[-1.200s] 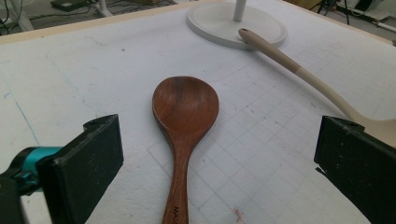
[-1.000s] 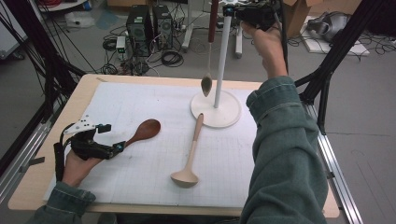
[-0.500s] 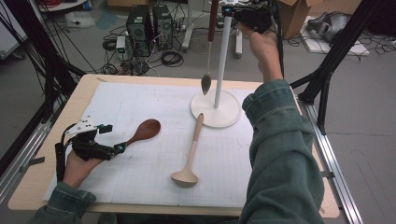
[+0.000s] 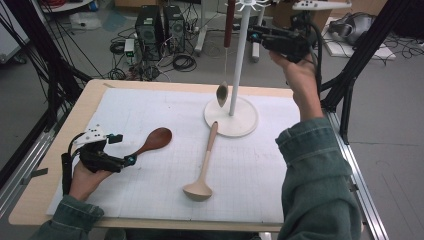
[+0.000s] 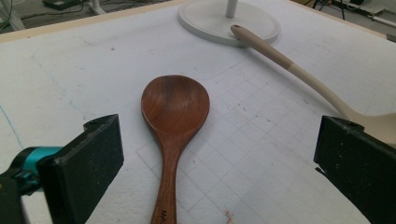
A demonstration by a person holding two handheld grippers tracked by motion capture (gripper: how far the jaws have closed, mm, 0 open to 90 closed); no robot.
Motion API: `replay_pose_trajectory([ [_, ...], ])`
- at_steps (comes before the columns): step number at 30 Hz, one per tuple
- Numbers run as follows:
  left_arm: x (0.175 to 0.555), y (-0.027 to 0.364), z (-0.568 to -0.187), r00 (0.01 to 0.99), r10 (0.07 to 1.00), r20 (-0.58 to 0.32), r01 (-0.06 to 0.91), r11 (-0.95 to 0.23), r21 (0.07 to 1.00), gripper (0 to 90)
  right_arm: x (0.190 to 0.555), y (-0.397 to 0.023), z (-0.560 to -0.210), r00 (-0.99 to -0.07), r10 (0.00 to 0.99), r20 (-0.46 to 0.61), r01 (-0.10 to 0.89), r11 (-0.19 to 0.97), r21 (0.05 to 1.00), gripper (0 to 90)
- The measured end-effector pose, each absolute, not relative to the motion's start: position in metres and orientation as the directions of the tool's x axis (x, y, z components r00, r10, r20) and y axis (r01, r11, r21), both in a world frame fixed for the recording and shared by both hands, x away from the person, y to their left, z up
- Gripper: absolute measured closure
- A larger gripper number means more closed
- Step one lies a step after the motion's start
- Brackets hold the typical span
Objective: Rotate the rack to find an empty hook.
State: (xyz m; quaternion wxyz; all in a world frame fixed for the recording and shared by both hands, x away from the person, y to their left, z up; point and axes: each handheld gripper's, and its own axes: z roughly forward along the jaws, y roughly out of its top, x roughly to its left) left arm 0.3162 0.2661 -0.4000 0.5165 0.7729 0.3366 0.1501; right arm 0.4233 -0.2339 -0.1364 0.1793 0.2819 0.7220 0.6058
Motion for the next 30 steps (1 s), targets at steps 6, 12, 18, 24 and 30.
replay_pose_trajectory([
  [6,0.317,0.262,-0.401,0.736,0.668,-0.108,0.362,-0.254,0.897,1.9,0.402,-0.249,-0.157,-0.782,0.617,0.092,0.197,0.104,0.975,57.2],
  [12,0.318,0.26,-0.402,0.738,0.666,-0.107,0.364,-0.26,0.894,2.0,0.385,-0.256,-0.181,-0.791,0.601,0.115,0.209,0.09,0.974,49.9],
  [18,0.318,0.259,-0.401,0.739,0.665,-0.108,0.363,-0.259,0.895,2.6,0.376,-0.254,-0.205,-0.793,0.594,0.135,0.246,0.11,0.963,40.5],
  [24,0.317,0.259,-0.402,0.74,0.663,-0.11,0.367,-0.262,0.893,2.7,0.367,-0.247,-0.235,-0.8,0.58,0.153,0.28,0.136,0.95,34.6],
  [30,0.317,0.259,-0.402,0.74,0.664,-0.104,0.365,-0.267,0.892,2.8,0.359,-0.241,-0.261,-0.8,0.577,0.167,0.314,0.163,0.935,31.2],
])
